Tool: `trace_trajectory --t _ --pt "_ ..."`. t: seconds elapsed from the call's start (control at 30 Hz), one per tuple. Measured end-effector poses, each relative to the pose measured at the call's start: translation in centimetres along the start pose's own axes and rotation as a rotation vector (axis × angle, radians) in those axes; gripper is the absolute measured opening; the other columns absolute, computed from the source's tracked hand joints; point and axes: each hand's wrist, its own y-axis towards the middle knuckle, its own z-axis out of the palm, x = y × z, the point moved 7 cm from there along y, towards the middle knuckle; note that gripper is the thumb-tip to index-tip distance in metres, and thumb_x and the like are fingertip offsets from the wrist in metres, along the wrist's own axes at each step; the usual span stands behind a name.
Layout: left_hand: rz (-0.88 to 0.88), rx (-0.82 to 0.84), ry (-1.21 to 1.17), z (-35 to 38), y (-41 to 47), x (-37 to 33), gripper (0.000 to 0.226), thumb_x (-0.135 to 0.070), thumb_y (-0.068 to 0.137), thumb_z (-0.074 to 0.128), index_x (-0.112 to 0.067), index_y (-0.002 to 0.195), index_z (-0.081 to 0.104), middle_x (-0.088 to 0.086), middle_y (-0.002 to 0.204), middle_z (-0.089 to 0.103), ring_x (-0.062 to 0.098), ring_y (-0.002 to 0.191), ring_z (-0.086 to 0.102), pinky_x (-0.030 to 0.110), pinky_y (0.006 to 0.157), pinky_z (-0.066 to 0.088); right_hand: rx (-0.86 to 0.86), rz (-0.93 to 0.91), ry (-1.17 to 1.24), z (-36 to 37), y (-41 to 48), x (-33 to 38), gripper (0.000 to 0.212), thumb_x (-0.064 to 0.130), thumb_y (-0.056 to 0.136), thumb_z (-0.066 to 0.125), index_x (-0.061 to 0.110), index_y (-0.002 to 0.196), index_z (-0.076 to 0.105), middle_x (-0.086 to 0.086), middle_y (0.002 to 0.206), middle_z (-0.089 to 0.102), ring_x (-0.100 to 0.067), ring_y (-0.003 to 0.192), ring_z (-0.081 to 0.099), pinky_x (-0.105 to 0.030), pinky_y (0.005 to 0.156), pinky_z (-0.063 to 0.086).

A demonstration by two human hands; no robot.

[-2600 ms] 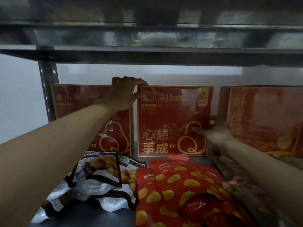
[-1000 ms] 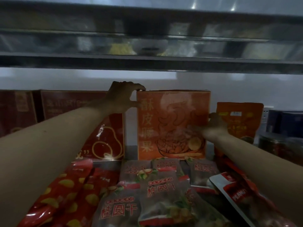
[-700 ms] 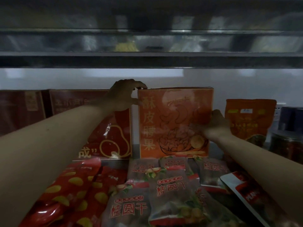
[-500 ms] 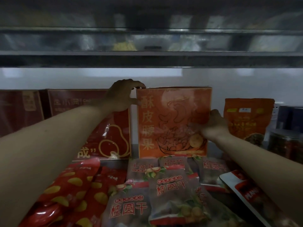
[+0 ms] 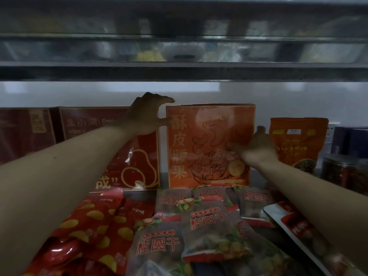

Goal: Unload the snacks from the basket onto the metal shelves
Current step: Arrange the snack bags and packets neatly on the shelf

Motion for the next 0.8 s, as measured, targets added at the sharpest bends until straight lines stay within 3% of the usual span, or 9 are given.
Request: trace_trajectory --t 0.2,0.33,0.43,0.53,0.63,0.7,0.8 --pt "-0.053 -0.06 0.084 -3.6 -2.1 0.3 0.059 -0.031 0.091 0.064 -0.026 0.146 0.041 0.008 0.15 0.043 0.026 0.139 0.035 0.042 0.112 0.028 -0.098 -0.274 -0.224 -2.2 -3.2 5.1 0.098 0.068 0.083 0.058 0.011 0.151 0.017 -0.017 0.148 0.036 -0.038 0.132 0.04 -0.05 0.099 0.044" --pt "-0.11 -0.009 0.146 -5.8 -4.8 1.0 0.055 -0.034 0.094 0.061 -0.029 0.145 0.041 0.007 0.152 0.039 0.027 0.139 0.033 0.041 0.113 0.027 -0.077 -0.428 -0.241 -2.1 -5.6 8.3 0.082 0.063 0.086 0.059 0.017 0.146 0.028 -0.012 0.144 0.041 -0.035 0.126 0.046 -0.046 0.096 0.046" --pt "-0.204 0.047 0.174 -7.9 -7.9 2.9 0.054 -0.042 0.092 0.061 -0.036 0.143 0.042 0.005 0.15 0.039 0.029 0.136 0.038 0.043 0.112 0.034 0.009 -0.511 -0.215 -1.1 -8.1 11.4 0.066 0.06 0.087 0.058 0.024 0.139 0.037 -0.009 0.133 0.051 -0.032 0.109 0.057 -0.042 0.086 0.051" --pt "-0.219 0.099 0.238 -10.8 -12.1 4.8 0.055 -0.051 0.088 0.055 -0.033 0.14 0.047 0.004 0.141 0.052 0.03 0.126 0.049 0.044 0.104 0.043 0.098 -0.56 -0.238 0.3 -11.2 14.9 0.064 0.065 0.088 0.052 0.018 0.132 0.047 -0.011 0.119 0.062 -0.033 0.099 0.061 -0.04 0.08 0.053" --pt "-0.253 0.083 0.279 -14.2 -16.6 7.1 0.065 -0.063 0.078 0.049 -0.031 0.134 0.055 0.004 0.129 0.063 0.03 0.115 0.058 0.047 0.093 0.05 0.228 -0.603 -0.221 2.2 -14.9 18.4 0.073 0.071 0.085 0.052 0.021 0.137 0.047 -0.009 0.125 0.063 -0.034 0.11 0.06 -0.044 0.088 0.053" --pt "-0.301 0.101 0.309 -16.4 -19.9 9.5 0.053 -0.05 0.083 0.06 -0.028 0.132 0.057 0.006 0.125 0.065 0.03 0.112 0.06 0.046 0.09 0.051 0.297 -0.624 -0.195 3.5 -17.6 20.8 0.078 0.071 0.084 0.053 0.024 0.145 0.039 -0.007 0.134 0.06 -0.033 0.118 0.058 -0.044 0.094 0.051" --pt "-0.37 0.092 0.309 -19.5 -25.1 13.1 0.054 -0.036 0.086 0.068 -0.028 0.137 0.053 0.004 0.134 0.059 0.03 0.119 0.056 0.042 0.099 0.047 0.374 -0.629 -0.137 5.8 -22.0 24.5 0.083 0.068 0.084 0.056 0.024 0.15 0.031 -0.007 0.14 0.054 -0.032 0.125 0.053 -0.043 0.097 0.047"
